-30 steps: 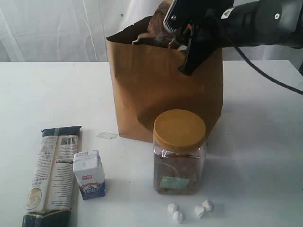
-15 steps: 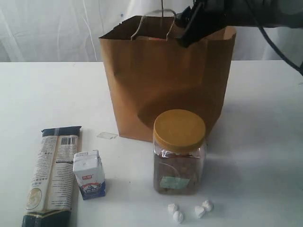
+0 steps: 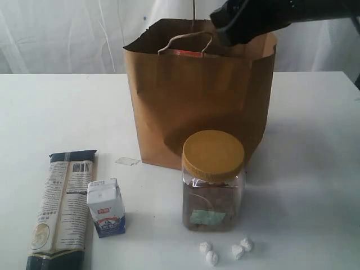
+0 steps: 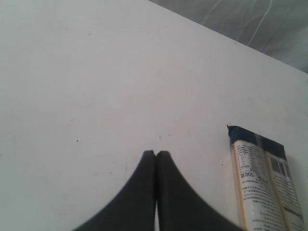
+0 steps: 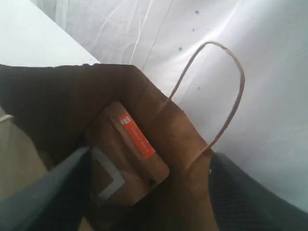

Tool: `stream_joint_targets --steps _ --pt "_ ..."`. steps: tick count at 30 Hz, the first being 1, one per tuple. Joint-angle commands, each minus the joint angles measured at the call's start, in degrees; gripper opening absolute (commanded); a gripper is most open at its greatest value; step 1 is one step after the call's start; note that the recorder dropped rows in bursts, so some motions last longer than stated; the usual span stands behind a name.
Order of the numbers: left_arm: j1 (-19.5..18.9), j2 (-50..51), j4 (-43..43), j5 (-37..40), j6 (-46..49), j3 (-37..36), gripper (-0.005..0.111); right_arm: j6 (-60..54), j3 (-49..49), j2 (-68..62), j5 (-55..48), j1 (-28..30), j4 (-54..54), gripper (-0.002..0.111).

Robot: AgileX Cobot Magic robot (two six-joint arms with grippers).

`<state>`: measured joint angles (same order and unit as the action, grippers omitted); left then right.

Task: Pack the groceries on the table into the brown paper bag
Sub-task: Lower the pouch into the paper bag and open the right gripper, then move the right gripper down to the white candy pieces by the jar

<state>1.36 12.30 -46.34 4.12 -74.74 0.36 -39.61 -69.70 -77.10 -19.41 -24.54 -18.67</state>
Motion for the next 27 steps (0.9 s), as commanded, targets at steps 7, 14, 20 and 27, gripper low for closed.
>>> stream_joint_targets --steps 7,14,20,27 --pt "-0.07 -0.26 -0.76 -0.05 0.11 -0.36 0.000 2.48 -0.42 18.80 -14.01 -0.06 6.00 0.024" --pt "-0.07 -0.26 -0.76 -0.05 0.11 -0.36 0.000 16.41 1.75 26.87 -29.80 -0.06 14.70 0.000" --pt "-0.07 -0.26 -0.76 -0.05 0.11 -0.36 0.000 22.94 9.35 27.74 -37.29 -0.06 14.96 0.000" --pt "-0.07 -0.26 -0.76 -0.05 0.11 -0.36 0.000 21.94 22.31 25.62 -31.95 -0.06 3.05 0.000"
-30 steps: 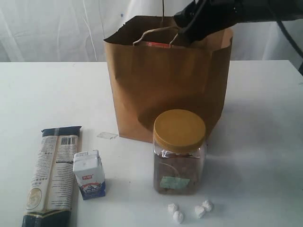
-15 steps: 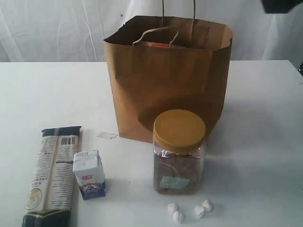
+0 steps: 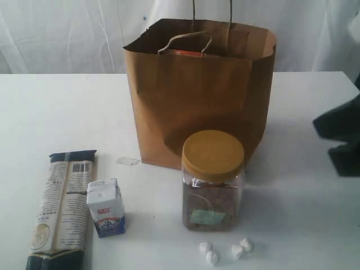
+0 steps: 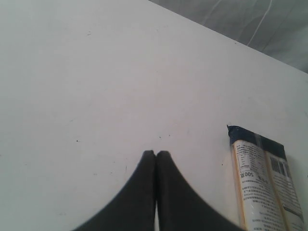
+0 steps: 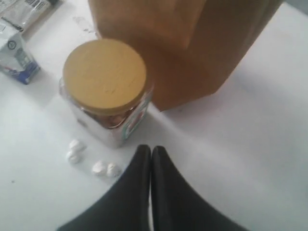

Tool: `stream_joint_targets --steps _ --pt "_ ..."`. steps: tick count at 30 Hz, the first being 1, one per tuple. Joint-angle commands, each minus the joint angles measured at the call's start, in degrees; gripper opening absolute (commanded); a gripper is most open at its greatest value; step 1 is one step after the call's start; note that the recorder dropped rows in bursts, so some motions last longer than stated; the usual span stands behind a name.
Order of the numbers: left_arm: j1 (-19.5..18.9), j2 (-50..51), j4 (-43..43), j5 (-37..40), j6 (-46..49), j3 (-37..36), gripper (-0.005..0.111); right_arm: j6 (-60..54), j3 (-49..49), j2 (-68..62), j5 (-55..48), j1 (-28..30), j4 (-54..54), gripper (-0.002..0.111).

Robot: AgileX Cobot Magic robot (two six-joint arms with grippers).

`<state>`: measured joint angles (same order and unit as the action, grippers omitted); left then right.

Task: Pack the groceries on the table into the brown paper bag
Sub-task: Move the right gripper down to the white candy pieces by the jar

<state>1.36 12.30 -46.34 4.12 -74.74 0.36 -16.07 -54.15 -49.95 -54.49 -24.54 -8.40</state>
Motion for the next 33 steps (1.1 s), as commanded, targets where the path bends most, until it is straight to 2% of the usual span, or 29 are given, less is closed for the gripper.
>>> stream_joint_targets --steps 1,6,12,18,23,28,31,33 --pt "-0.07 -0.26 -0.76 -0.05 0.11 -0.36 0.000 -3.67 8.29 -2.01 3.64 -0.06 -9.23 0.000" --pt "-0.07 -0.26 -0.76 -0.05 0.11 -0.36 0.000 -14.30 15.53 -5.27 6.01 -0.06 -17.99 0.000" --pt "-0.07 -0.26 -0.76 -0.05 0.11 -0.36 0.000 -14.56 18.24 -11.03 10.74 -0.06 -18.74 0.000" --pt "-0.07 -0.26 -0.76 -0.05 0.11 -0.36 0.000 -13.65 20.32 -21.24 11.31 -0.06 -18.74 0.000" --pt "-0.07 -0.26 -0.76 -0.05 0.11 -0.36 0.000 -13.65 19.56 -30.25 15.31 -0.06 -20.35 0.000" --pt "-0.07 -0.26 -0.76 -0.05 0.11 -0.36 0.000 -14.02 19.34 -33.60 18.26 -0.06 -24.02 0.000" --pt "-0.07 -0.26 -0.76 -0.05 0.11 -0.36 0.000 -16.59 19.34 -34.31 19.38 -0.06 -24.02 0.005" --pt "-0.07 -0.26 -0.76 -0.05 0.11 -0.36 0.000 -16.85 19.34 -34.69 21.43 -0.06 -24.19 0.013"
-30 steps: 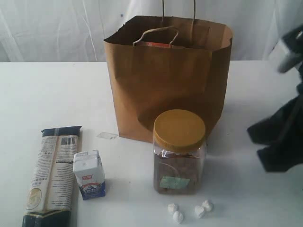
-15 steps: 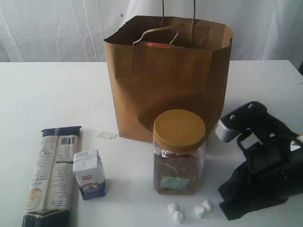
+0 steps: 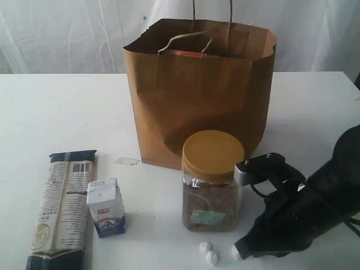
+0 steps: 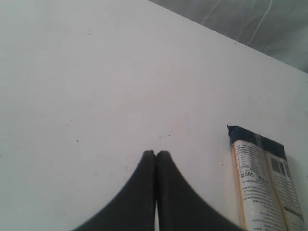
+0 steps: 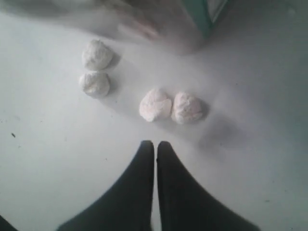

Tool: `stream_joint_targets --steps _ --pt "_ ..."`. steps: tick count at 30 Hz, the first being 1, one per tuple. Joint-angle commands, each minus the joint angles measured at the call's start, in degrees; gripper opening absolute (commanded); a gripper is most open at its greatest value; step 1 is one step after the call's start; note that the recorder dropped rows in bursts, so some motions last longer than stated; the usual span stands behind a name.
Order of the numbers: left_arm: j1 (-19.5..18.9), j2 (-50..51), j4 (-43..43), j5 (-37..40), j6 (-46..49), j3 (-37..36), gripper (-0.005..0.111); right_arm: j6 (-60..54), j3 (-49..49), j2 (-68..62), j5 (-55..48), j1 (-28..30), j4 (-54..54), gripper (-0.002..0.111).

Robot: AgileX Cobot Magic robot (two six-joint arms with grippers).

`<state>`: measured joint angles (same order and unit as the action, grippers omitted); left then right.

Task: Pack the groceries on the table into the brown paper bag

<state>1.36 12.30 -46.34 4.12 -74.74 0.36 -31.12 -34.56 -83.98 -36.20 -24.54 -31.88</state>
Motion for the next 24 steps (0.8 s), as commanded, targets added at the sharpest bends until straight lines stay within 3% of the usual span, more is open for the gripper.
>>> stream_joint_targets --steps 1,6,17,20,24 --pt "-0.07 -0.26 -0.76 -0.05 0.11 -0.36 0.000 -1.80 -0.25 -0.78 3.64 -0.06 -0.83 0.016" --pt "-0.07 -0.26 -0.76 -0.05 0.11 -0.36 0.000 -1.59 -0.14 -2.24 6.64 -0.06 -1.10 0.035" --pt "-0.07 -0.26 -0.76 -0.05 0.11 -0.36 0.000 -2.09 -0.03 -8.10 9.22 -0.06 -4.88 0.036" --pt "-0.07 -0.26 -0.76 -0.05 0.11 -0.36 0.000 -2.21 -0.03 -8.34 9.32 -0.06 -5.52 0.028" --pt "-0.07 -0.26 -0.76 -0.05 0.11 -0.36 0.000 -2.21 -0.03 -8.34 9.08 -0.06 -5.52 0.005"
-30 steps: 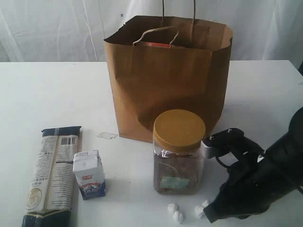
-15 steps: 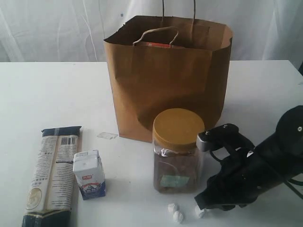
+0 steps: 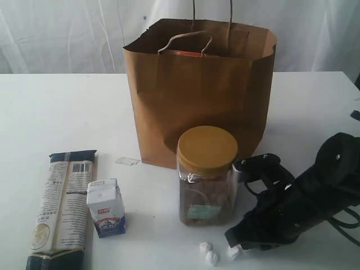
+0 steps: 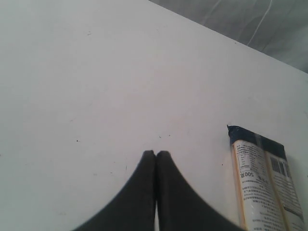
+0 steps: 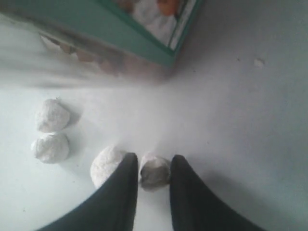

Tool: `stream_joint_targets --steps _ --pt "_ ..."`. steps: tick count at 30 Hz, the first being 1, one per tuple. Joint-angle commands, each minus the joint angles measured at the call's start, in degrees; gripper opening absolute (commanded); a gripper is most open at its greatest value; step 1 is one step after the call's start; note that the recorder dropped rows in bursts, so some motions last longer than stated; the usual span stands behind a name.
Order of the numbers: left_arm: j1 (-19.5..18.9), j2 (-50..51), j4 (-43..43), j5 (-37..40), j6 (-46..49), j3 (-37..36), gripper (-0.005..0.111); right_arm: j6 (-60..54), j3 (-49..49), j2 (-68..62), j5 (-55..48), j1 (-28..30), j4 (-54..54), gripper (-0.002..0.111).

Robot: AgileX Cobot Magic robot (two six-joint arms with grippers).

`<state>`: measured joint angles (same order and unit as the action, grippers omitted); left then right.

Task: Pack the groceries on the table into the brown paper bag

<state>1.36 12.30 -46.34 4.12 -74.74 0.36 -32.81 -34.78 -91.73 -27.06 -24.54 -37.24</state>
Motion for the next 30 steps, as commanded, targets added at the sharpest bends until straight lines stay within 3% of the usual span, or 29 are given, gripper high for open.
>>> stream_joint_targets --steps 1,11,20,23,27,30 --pt "-0.07 -0.26 -0.76 -0.05 0.11 -0.36 0.000 -0.52 0.18 -0.59 -0.35 -0.06 -0.15 0.000" --pt "-0.07 -0.26 -0.76 -0.05 0.11 -0.36 0.000 0.74 0.18 7.12 -11.02 -0.06 -0.15 0.000" --pt "-0.07 -0.26 -0.76 -0.05 0.11 -0.36 0.000 7.10 -2.85 31.14 -15.83 -0.06 -1.32 0.000" --pt "-0.07 -0.26 -0.76 -0.05 0.11 -0.36 0.000 7.79 -7.19 38.45 -11.47 -0.06 -6.59 0.000" --pt "-0.07 -0.26 -0.76 -0.05 0.11 -0.36 0.000 7.45 -13.64 43.54 4.15 -0.06 -17.20 0.000" --pt "-0.07 -0.26 -0.76 -0.05 0.11 -0.36 0.000 7.31 -18.24 40.90 10.07 -0.06 -15.77 0.000"
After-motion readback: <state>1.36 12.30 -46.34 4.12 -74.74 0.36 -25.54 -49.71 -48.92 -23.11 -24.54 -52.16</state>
